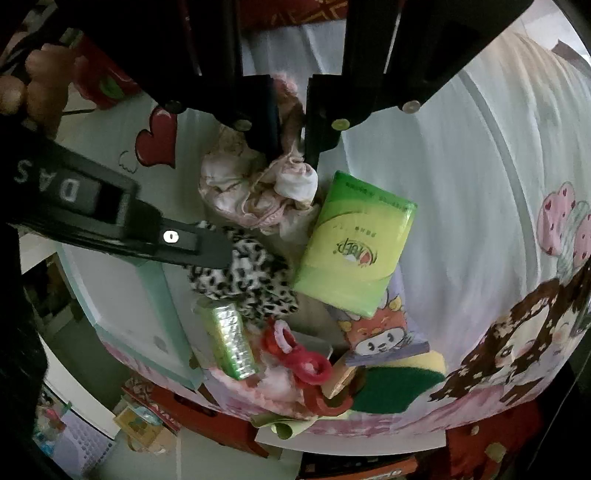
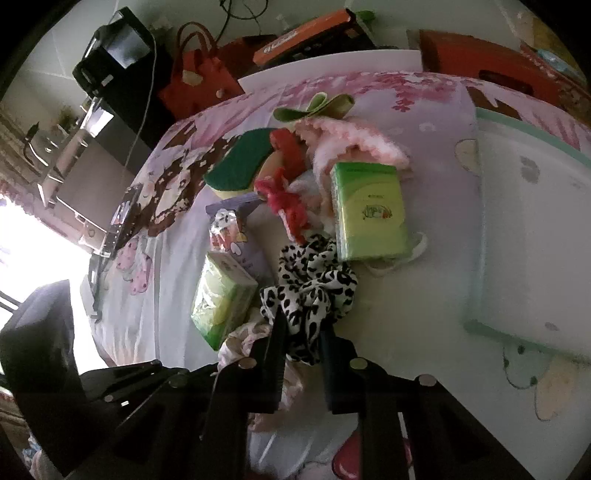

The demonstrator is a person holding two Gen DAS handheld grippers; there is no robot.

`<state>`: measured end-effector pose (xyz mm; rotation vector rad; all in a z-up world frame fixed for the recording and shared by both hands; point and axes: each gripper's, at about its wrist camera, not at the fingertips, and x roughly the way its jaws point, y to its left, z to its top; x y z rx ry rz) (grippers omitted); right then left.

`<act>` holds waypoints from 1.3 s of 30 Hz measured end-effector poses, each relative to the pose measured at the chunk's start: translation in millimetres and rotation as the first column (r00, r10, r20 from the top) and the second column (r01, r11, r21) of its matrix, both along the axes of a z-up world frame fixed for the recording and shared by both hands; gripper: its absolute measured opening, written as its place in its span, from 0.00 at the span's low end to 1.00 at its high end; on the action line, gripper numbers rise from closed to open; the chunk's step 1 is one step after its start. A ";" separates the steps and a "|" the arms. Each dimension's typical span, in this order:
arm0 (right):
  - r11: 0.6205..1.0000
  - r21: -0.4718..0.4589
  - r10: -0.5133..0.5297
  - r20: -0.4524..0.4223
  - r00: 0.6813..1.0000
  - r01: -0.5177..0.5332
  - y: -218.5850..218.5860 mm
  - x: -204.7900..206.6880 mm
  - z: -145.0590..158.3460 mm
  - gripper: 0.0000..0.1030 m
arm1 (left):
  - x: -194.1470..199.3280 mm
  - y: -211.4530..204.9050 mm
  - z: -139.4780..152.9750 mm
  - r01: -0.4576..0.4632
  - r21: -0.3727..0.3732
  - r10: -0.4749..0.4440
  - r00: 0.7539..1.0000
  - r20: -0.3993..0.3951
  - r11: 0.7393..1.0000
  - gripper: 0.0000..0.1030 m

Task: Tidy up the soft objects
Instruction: 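Carry the pink scrunchie with the left gripper while the right carries the leopard scrunchie to the tray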

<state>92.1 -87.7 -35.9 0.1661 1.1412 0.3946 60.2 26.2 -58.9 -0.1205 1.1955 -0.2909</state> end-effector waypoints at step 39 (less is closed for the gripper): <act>0.984 0.062 -0.175 0.184 0.967 0.167 -108.7 -59.9 92.0 0.17 | -24.6 -28.5 112.8 -0.011 -0.002 0.011 0.974 0.227 1.000 0.10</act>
